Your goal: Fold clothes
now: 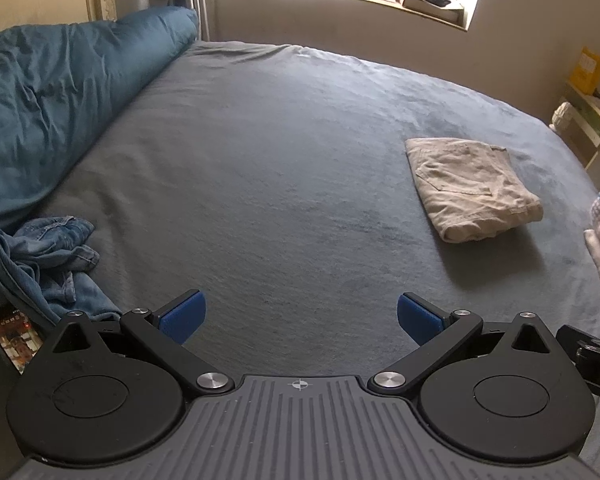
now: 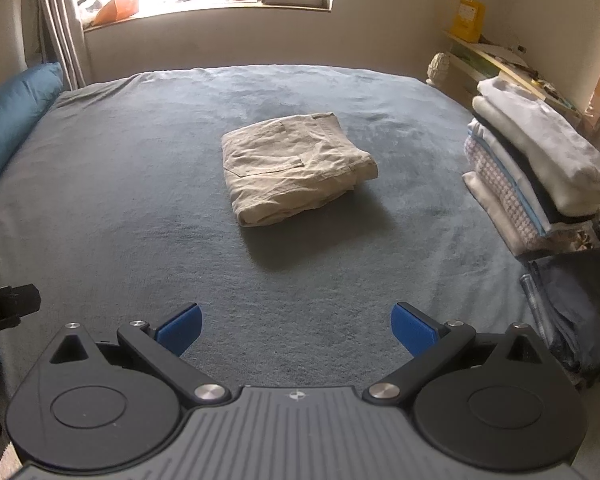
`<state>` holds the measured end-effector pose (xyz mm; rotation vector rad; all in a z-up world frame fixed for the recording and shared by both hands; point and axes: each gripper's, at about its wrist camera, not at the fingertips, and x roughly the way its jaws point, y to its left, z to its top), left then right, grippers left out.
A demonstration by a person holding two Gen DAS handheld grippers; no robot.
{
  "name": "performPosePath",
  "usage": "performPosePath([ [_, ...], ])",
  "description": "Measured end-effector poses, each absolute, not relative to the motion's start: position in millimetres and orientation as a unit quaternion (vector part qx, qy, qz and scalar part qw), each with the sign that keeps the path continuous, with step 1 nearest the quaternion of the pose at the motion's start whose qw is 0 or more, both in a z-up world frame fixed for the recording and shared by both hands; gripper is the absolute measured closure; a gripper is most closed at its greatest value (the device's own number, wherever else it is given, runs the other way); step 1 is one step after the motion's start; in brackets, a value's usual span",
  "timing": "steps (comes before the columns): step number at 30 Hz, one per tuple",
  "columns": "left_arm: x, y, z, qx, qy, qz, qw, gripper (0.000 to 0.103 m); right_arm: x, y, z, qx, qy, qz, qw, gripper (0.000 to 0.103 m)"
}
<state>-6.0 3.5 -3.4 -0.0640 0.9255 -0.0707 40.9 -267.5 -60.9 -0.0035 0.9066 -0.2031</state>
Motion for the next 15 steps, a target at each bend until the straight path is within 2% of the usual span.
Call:
performPosePath([
  [15,-6.3,6.9,-4.9,-0.031,0.445,-0.032,0.895,0.000,41.5,-261.2,-63.4,-0.012,0.444,-0.097,0.891,0.000],
])
